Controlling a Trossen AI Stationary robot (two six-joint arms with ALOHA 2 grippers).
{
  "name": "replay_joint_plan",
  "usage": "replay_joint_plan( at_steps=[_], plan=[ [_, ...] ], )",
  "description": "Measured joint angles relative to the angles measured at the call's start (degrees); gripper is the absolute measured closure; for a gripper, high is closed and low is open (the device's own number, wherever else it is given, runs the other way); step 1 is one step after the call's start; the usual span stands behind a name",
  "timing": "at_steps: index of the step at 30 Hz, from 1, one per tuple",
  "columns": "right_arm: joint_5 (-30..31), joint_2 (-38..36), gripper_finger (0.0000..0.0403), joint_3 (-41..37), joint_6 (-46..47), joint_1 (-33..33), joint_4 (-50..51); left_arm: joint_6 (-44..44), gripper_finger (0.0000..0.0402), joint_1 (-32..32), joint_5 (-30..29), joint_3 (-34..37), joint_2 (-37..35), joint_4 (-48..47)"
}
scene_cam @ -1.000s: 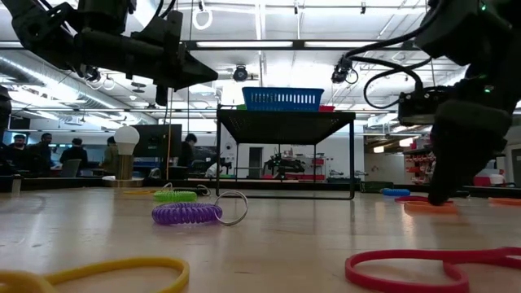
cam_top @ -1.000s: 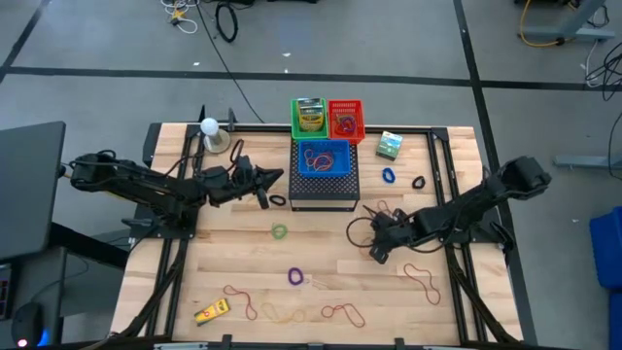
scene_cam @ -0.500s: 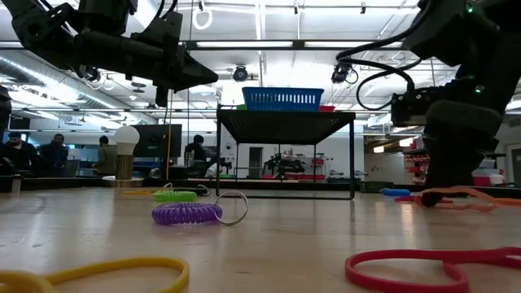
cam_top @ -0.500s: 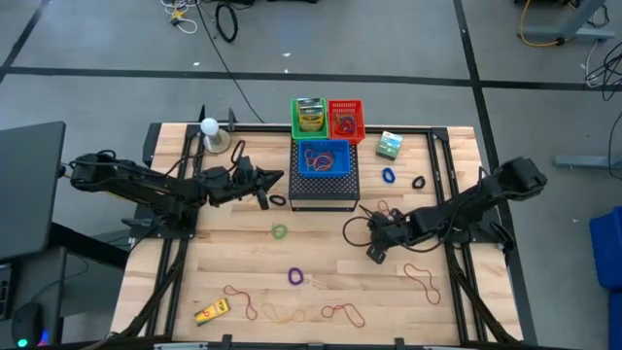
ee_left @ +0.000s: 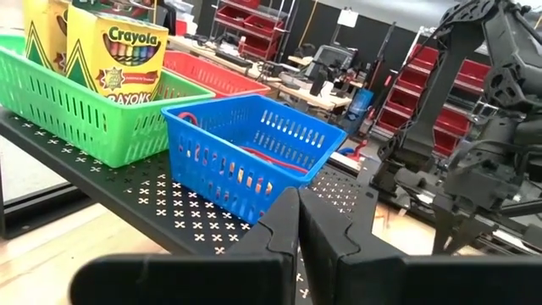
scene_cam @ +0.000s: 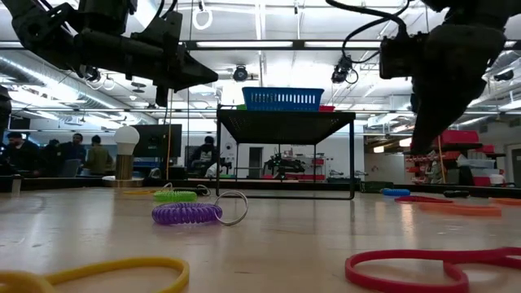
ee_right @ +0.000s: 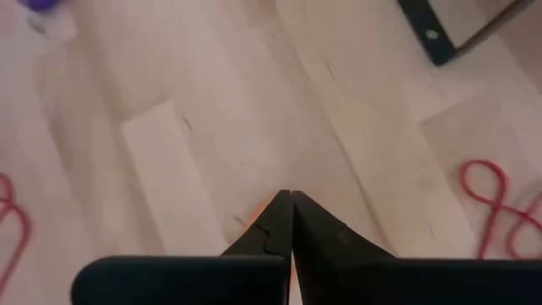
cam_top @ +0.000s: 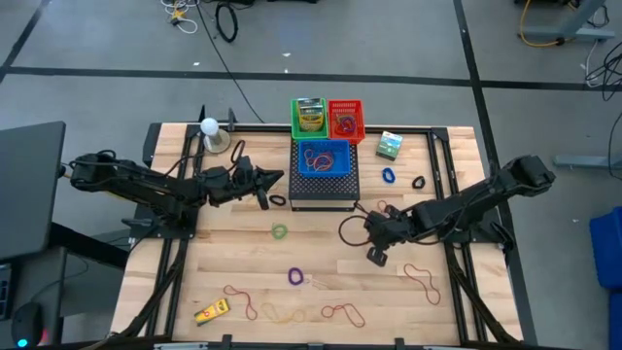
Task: Pick & Place Office Desk Supplies
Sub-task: Put the orange rubber band into the blue bin on the shelf
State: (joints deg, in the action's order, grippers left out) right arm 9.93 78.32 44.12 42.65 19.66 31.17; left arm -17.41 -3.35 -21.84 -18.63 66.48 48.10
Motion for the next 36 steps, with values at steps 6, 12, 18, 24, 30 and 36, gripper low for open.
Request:
replay_joint_plan(
  at_steps=[6, 12, 18, 24, 30, 36],
  plan=[
    [-3.56, 1.97, 0.0347, -4.44, 0.38, 0.03, -3.18, 0.01, 0.0389, 0.01, 0.01, 0.00, 0.00, 0.00],
    [-4.20, 3.72, 0.0298, -6.61, -0.77, -0.40, -5.18, 0.00, 0.0389, 0.00, 0.01, 0.00, 0.00, 0.04],
    [-5.51, 6.38, 0.0298, -7.48, -1.56, -1.36, -9.07, 0.00, 0.0389, -0.01, 0.01, 0.00, 0.00, -0.23],
    [-5.39, 7.10, 0.0334, -7.44, -2.74, -2.27, -9.26, 0.01, 0.0389, 0.00, 0.01, 0.00, 0.00, -0.07],
    [-4.51, 7.15, 0.0352, -7.46, -3.63, -2.25, -9.23, 0.00, 0.0389, 0.01, -0.01, 0.00, 0.00, -0.02],
    [-4.35, 7.17, 0.0358, -7.46, -3.61, -2.25, -9.30, 0.00, 0.0389, 0.00, 0.00, 0.00, 0.00, 0.00]
  ],
)
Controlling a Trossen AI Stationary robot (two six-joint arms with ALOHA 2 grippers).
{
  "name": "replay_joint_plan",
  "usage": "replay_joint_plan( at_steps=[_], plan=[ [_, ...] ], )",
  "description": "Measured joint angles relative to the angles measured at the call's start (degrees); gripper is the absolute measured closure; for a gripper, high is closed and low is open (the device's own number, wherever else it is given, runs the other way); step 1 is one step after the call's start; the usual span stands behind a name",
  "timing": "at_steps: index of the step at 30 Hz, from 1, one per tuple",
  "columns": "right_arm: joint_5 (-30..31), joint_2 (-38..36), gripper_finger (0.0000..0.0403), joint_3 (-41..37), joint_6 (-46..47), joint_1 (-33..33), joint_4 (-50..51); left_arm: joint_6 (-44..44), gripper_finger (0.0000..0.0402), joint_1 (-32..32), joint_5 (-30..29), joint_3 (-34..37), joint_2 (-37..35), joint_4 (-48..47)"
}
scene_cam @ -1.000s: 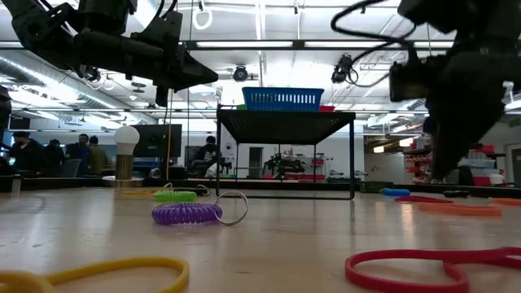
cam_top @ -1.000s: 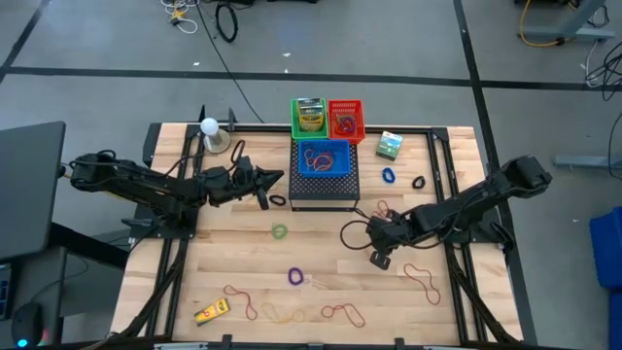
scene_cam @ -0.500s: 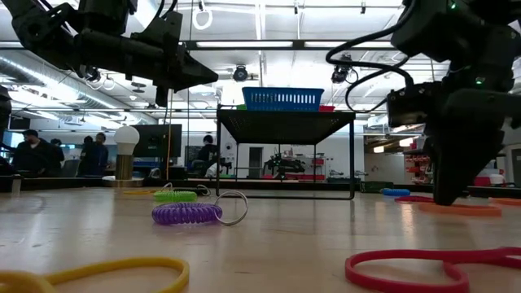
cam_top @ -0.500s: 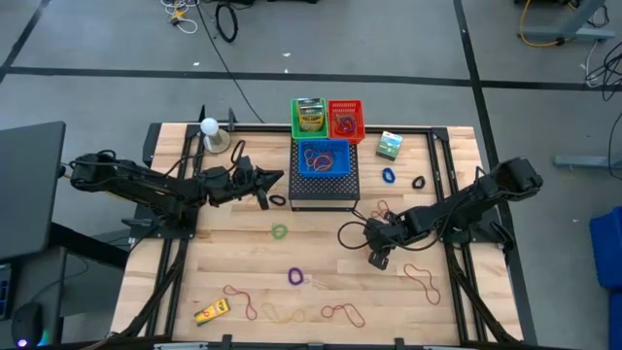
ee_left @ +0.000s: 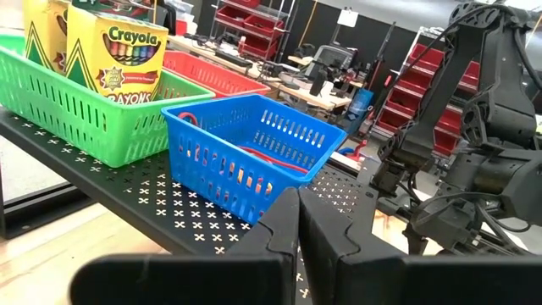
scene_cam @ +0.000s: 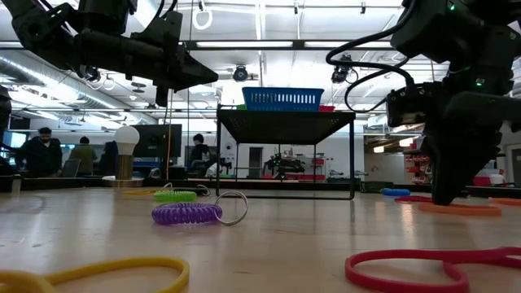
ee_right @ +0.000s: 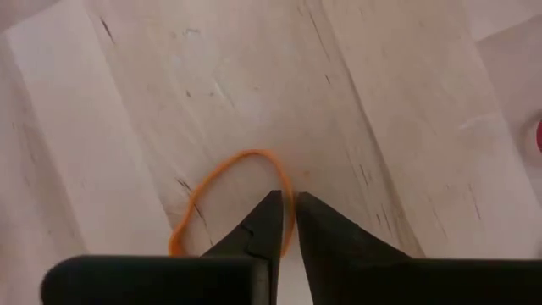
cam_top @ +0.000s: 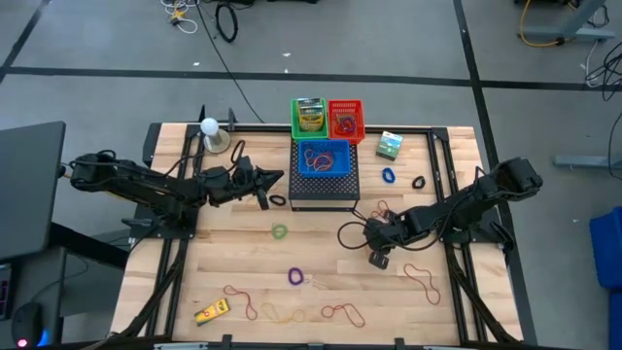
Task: Pick & Place Office Desk Supplies
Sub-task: Put the orange rubber band into the blue bin on the shelf
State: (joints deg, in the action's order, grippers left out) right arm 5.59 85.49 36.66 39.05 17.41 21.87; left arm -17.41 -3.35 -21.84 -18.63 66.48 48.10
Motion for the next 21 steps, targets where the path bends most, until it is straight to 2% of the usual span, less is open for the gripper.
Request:
replay_joint_plan(
  at_steps=[5, 10, 18, 21],
  plan=[
    [0.42, 0.02, 0.0395, -0.02, 0.00, -0.08, -0.27, 0.00, 0.0389, -0.01, 0.01, 0.00, 0.00, 0.01],
    [-1.44, -1.73, 0.0398, 1.42, -1.03, -0.29, 1.25, 0.01, 0.0389, 0.00, 0.00, 0.00, 0.00, 0.04],
    [-5.37, -12.65, 0.0400, 9.86, -9.08, -1.39, 7.45, 0.00, 0.0389, -0.01, 0.01, 0.00, 0.00, 0.06],
    [-3.85, -15.99, 0.0401, 15.34, -13.47, -3.14, 10.80, 0.00, 0.0389, -0.01, -0.01, 0.00, 0.00, 0.04]
  ],
)
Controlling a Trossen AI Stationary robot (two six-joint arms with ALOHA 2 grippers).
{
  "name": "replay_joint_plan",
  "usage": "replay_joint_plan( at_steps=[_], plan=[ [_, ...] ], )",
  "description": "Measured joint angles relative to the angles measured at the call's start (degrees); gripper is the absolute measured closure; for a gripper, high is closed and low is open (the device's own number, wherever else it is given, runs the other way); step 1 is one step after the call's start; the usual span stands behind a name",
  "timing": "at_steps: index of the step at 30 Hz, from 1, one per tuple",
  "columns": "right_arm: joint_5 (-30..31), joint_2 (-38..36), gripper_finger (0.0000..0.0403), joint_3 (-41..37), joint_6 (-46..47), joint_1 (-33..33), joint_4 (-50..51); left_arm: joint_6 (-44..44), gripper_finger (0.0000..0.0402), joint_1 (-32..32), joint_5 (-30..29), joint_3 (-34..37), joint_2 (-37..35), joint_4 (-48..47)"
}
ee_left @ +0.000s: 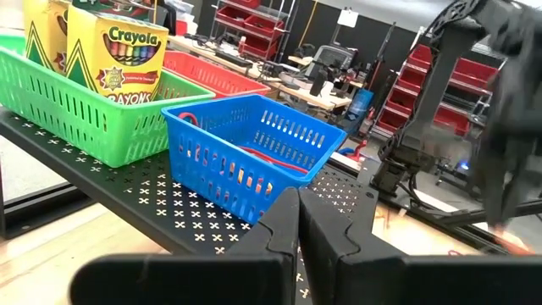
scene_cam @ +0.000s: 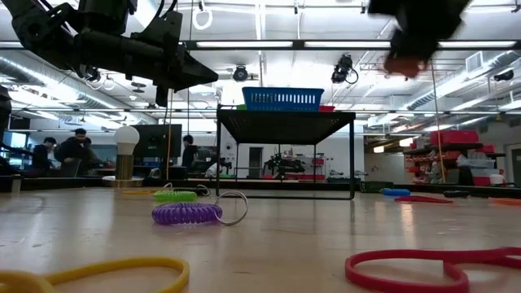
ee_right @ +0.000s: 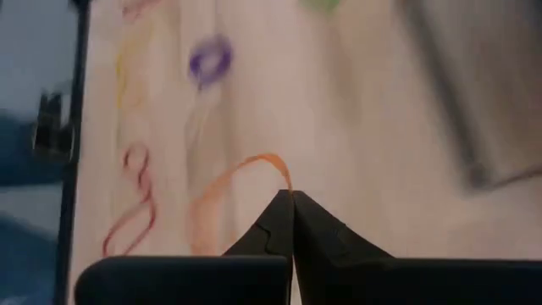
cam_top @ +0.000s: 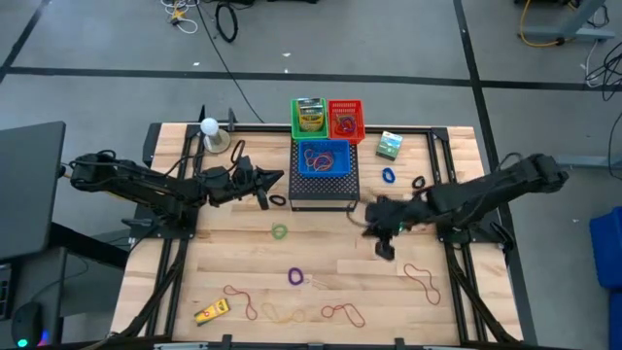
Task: Pick & Place Office Desk Supplies
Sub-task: Put the orange rubber band into the blue bin on the shelf
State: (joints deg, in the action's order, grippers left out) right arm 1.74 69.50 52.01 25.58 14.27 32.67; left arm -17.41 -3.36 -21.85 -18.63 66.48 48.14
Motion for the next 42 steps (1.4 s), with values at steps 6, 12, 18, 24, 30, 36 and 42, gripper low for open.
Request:
replay_joint_plan(
  at_steps=[6, 12, 18, 24, 30, 36, 42],
  plan=[
    [13.92, 0.43, 0.0402, 13.33, -14.45, -6.88, 5.86, 0.02, 0.0389, 0.00, 0.00, 0.00, 0.00, -0.02],
    [15.24, 6.68, 0.0402, 21.89, -20.98, -18.51, 0.36, 0.00, 0.0389, 0.00, 0.01, 0.00, -0.01, 0.02],
    [15.45, 13.93, 0.0402, 25.93, -25.62, -25.43, -0.83, 0.02, 0.0389, 0.00, 0.00, 0.00, -0.02, 0.04],
    [15.60, 18.18, 0.0403, 25.23, -29.83, -28.97, -1.58, 0.02, 0.0389, 0.00, 0.01, 0.00, -0.02, 0.05],
    [14.15, 19.80, 0.0403, 25.18, -30.81, -30.28, -2.78, 0.00, 0.0389, 0.00, 0.01, 0.00, -0.02, 0.05],
    [12.60, 20.23, 0.0403, 25.18, -30.79, -31.20, -3.12, 0.02, 0.0389, 0.00, 0.02, 0.00, -0.02, 0.04],
    [11.69, 20.23, 0.0403, 25.18, -29.05, -32.05, -3.24, 1.03, 0.0389, -0.11, -0.73, 0.00, -0.02, 0.07]
  ],
)
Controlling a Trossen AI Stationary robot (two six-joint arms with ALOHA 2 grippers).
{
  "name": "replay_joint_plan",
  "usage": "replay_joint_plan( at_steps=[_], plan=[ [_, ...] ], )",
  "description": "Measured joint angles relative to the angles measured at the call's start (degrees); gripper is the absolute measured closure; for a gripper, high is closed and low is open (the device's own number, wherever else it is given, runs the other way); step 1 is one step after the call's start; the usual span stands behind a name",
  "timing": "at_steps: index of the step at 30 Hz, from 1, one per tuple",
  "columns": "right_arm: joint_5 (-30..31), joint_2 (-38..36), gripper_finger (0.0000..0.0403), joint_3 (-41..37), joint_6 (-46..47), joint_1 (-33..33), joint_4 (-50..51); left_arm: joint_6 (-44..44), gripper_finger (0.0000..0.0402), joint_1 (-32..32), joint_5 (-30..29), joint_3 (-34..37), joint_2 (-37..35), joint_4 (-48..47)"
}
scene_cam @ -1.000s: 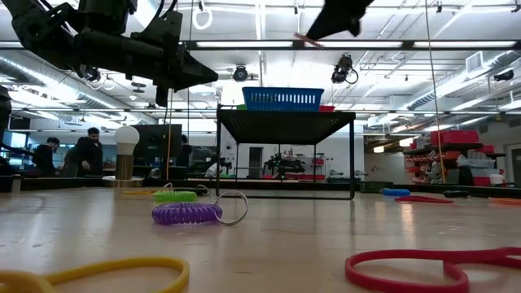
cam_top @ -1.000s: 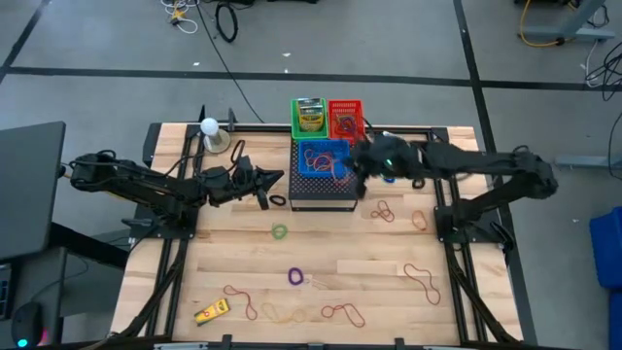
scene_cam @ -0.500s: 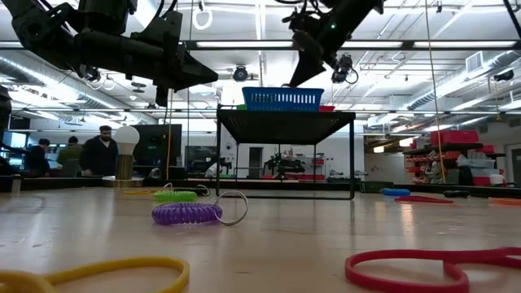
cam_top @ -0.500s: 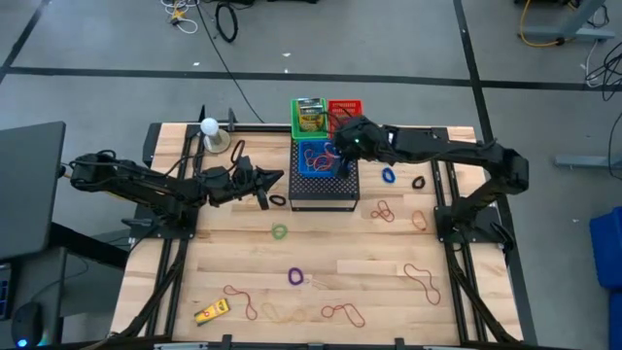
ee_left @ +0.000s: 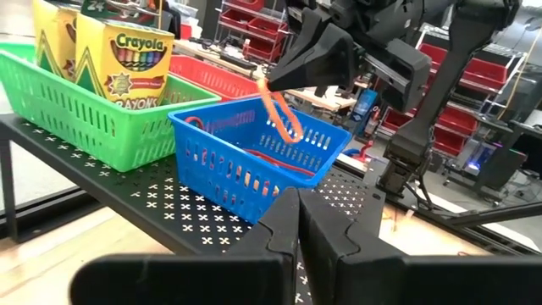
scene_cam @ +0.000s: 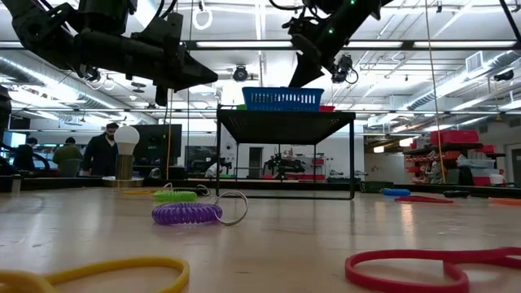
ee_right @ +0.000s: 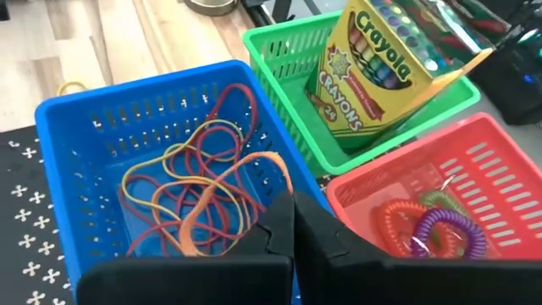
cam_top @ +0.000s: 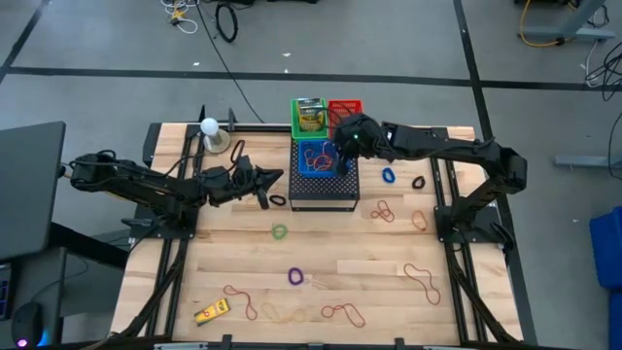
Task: Pick & Place Office Desk Supplies
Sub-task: Put the orange rubber band into the blue bin on the shelf
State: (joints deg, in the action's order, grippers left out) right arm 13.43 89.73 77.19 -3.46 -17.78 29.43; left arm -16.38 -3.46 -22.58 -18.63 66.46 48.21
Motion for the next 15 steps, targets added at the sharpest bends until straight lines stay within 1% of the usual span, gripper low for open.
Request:
replay_joint_plan(
  at_steps=[5, 9, 15],
  plan=[
    [-0.35, 0.00, 0.0403, 0.00, 0.76, -0.48, -0.04, 0.05, 0.0389, 0.00, 0.69, 0.00, 0.00, 0.00],
    [-0.39, 0.25, 0.0403, 0.00, 1.58, -0.48, -0.35, 2.23, 0.0389, 0.00, 0.42, 0.00, 0.00, 0.01],
    [-4.40, 1.51, 0.0403, -0.07, 1.74, -0.46, -1.60, 1.14, 0.0389, 0.00, 1.21, -0.01, 0.00, 1.01]
  ],
)
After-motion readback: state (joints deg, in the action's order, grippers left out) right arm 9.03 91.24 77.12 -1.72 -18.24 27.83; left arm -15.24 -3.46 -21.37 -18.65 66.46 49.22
